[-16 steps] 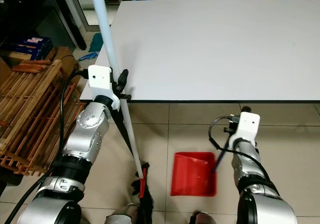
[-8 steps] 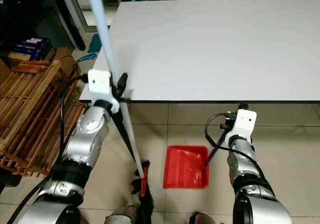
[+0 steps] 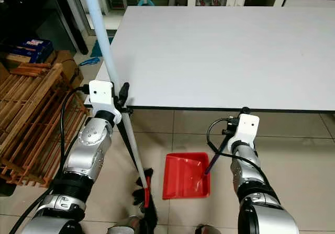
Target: Sweep floor
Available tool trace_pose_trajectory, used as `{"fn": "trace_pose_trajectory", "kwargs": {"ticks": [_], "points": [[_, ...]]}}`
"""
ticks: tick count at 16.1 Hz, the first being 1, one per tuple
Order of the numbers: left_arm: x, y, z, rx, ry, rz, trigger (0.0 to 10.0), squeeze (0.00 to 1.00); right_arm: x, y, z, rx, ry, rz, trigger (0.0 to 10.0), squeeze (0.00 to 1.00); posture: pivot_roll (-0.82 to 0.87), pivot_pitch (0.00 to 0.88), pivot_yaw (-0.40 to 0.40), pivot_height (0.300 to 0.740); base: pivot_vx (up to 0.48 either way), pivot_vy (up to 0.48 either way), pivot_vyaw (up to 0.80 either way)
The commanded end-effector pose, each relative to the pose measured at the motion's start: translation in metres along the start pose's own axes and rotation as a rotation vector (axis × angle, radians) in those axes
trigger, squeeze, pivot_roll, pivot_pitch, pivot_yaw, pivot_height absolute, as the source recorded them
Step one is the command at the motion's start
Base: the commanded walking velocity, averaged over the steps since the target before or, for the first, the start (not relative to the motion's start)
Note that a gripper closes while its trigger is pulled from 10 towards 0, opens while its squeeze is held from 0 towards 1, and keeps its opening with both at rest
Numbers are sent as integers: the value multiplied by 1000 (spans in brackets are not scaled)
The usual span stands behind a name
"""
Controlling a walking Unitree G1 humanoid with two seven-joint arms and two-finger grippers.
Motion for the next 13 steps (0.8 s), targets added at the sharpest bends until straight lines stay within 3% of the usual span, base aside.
{"fn": "trace_pose_trajectory", "kwargs": {"ticks": [1, 6, 13], "points": [[-5, -10, -2, 16, 7, -43, 10000, 0, 3, 12, -4, 15, 16, 50, 10000, 0, -30, 56, 48, 740, 0, 0, 0], [-7, -15, -3, 26, 3, -58, 10000, 0, 1, 11, 3, 11, 7, 55, 10000, 0, -41, 49, 54, 740, 0, 0, 0], [-10, -18, -3, 32, 1, -63, 10000, 0, -1, 1, -7, 14, 34, 26, 10000, 0, -35, 29, 54, 740, 0, 0, 0]]}}
Point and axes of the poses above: a point about 5 cm out from each wrist's last joint towards the gripper, its own x axis pointing out of the wrist towards the gripper, its own y axis along the axis of the wrist's last joint, z = x × y, the point moved 1 cm from there along x, pointing out of the wrist towards the gripper, and after that the axes turned 8 degrees about x, right-handed, at the moved point
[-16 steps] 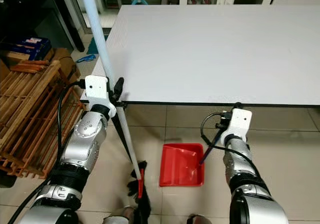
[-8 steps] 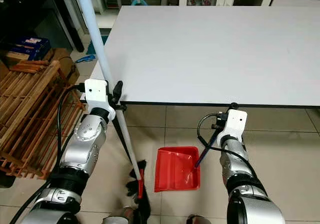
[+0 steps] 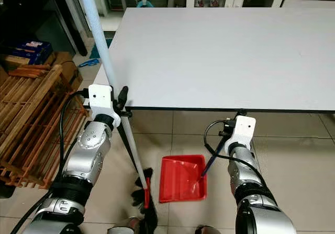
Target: Sweep floor
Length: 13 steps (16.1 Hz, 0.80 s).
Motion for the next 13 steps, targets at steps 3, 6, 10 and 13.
{"fn": "trace_pose_trajectory", "kwargs": {"ticks": [3, 6, 10, 13], "points": [[-5, -10, 0, 22, -3, -38, 10000, 0, 0, 6, -1, 10, 11, 35, 10000, 0, -38, 21, 53, 740, 0, 0, 0], [-4, -9, 0, 21, -5, -36, 10000, 0, 0, 5, 0, 8, 12, 33, 10000, 0, -38, 21, 53, 740, 0, 0, 0], [-5, -9, 2, 22, -6, -36, 10000, 0, -1, 5, 1, 8, 11, 32, 10000, 0, -38, 22, 51, 740, 0, 0, 0], [-4, -10, 2, 20, -3, -48, 10000, 0, -1, 4, 1, 7, 11, 30, 10000, 0, -37, 25, 50, 740, 0, 0, 0]]}}
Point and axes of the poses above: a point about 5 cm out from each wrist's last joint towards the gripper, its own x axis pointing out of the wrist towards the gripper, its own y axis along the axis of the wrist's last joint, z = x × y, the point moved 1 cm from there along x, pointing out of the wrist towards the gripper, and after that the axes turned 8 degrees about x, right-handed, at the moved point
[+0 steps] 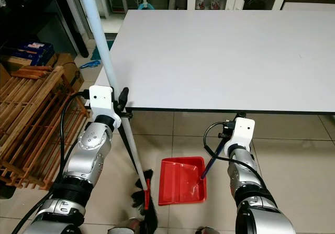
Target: Sweep floor
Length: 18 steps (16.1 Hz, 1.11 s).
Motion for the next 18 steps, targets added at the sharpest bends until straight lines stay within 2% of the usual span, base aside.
{"fn": "trace_pose_trajectory", "kwargs": {"ticks": [1, 11, 18], "points": [[-3, -9, 0, 24, -2, -47, 10000, 0, 1, 8, -1, 8, 10, 40, 10000, 0, -37, 30, 49, 740, 0, 262, 0], [-2, -8, -1, 25, 3, -50, 10000, 0, 1, 7, 1, 12, 1, 37, 10000, 0, -37, 51, 51, 740, 0, 406, 0], [-2, -5, -2, 21, 6, -36, 10000, 0, 0, 8, 3, 14, -5, 38, 10000, 0, -38, 61, 51, 740, 0, 0, 0]]}}
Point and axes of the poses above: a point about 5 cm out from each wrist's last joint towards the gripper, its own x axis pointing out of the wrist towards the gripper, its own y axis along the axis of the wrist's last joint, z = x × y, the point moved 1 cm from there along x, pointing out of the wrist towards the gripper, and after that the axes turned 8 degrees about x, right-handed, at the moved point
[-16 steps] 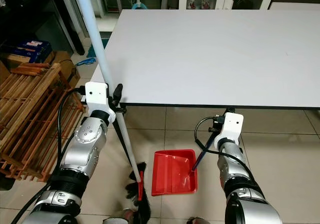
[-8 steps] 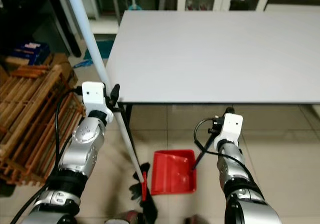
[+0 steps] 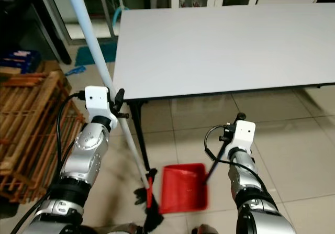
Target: Sweep floor
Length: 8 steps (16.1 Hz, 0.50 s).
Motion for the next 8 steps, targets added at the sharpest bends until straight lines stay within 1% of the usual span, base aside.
{"fn": "trace_pose_trajectory", "kwargs": {"ticks": [1, 8], "points": [[-1, -2, 3, 38, -13, -14, 10000, 0, 3, 14, -2, 13, 7, 57, 10000, 0, -38, 61, 51, 740, 0, 0, 0], [-2, -3, 5, 46, -25, -15, 10000, 0, 3, 14, 0, 15, 3, 55, 10000, 0, -40, 68, 50, 740, 0, 0, 0]]}}
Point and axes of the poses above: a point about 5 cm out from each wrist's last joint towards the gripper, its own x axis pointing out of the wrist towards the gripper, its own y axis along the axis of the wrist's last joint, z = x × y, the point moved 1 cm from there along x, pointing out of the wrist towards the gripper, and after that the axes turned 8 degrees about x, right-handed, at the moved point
